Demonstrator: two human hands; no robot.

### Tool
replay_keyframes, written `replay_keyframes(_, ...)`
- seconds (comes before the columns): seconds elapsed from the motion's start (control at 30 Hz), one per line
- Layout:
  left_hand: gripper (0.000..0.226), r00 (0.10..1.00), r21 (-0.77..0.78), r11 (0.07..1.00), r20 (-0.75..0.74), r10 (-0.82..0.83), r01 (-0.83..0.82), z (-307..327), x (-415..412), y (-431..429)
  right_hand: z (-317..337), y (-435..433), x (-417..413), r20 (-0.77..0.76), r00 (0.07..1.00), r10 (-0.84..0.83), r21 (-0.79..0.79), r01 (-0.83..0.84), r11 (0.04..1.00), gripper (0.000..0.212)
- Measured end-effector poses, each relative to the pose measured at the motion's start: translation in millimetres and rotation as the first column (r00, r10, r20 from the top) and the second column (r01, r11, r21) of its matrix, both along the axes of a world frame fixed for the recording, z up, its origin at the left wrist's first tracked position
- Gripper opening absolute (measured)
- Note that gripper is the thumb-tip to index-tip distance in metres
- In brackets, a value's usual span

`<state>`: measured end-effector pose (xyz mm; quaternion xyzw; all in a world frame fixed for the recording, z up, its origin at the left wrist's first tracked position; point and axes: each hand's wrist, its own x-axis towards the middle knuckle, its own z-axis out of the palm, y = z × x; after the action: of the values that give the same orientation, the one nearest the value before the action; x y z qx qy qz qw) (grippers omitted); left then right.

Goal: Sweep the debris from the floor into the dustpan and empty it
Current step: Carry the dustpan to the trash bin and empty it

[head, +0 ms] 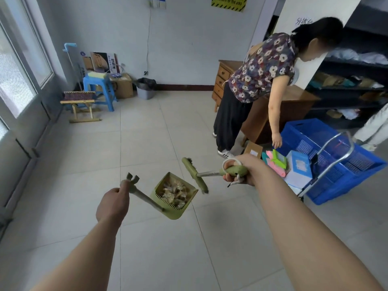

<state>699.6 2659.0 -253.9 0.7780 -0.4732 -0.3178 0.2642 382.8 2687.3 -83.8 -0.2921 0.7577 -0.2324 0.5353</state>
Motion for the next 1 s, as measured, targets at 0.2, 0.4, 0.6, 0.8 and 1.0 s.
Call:
replay_keyframes(0.2, 0.074, 0.994, -0.011, 0.993, -0.004, 0.114, -0.114, 0.2, -18.9, -74.7, -7.2, -107.7, -15.7, -0.051, 0.995, 0.088, -0.009, -0.089, 0.996, 0.015)
replay_keyframes(0.4, 0.072, 0.978, -0.020, 0.978, -0.029, 0.207, -0.207, 2.6, -12.6, -149.9, -12.0, -207.4, -5.4, 0.001, 0.998, 0.065, -0.065, -0.065, 0.996, 0.023)
replay_keyframes(0.6, 0.074, 0.974, -0.026, 0.975, -0.043, 0.222, -0.223, 5.9, 13.8, -251.7, -22.2, -324.6, 20.4, 0.024, 0.986, 0.163, 0.056, -0.164, 0.985, 0.023)
replay_keyframes(0.8, 0.068, 0.982, -0.035, 0.985, -0.084, 0.168, -0.172, 27.0, 52.8, -366.7, -16.4, -435.1, 57.2, 0.032, 0.994, 0.107, 0.052, -0.109, 0.993, 0.027)
replay_keyframes(1.0, 0.070, 0.985, -0.087, 0.987, -0.118, 0.123, -0.134, 35.1, 70.7, -478.5, -20.5, -527.6, 74.8, 0.043, 0.999, 0.017, -0.014, -0.017, 1.000, 0.021)
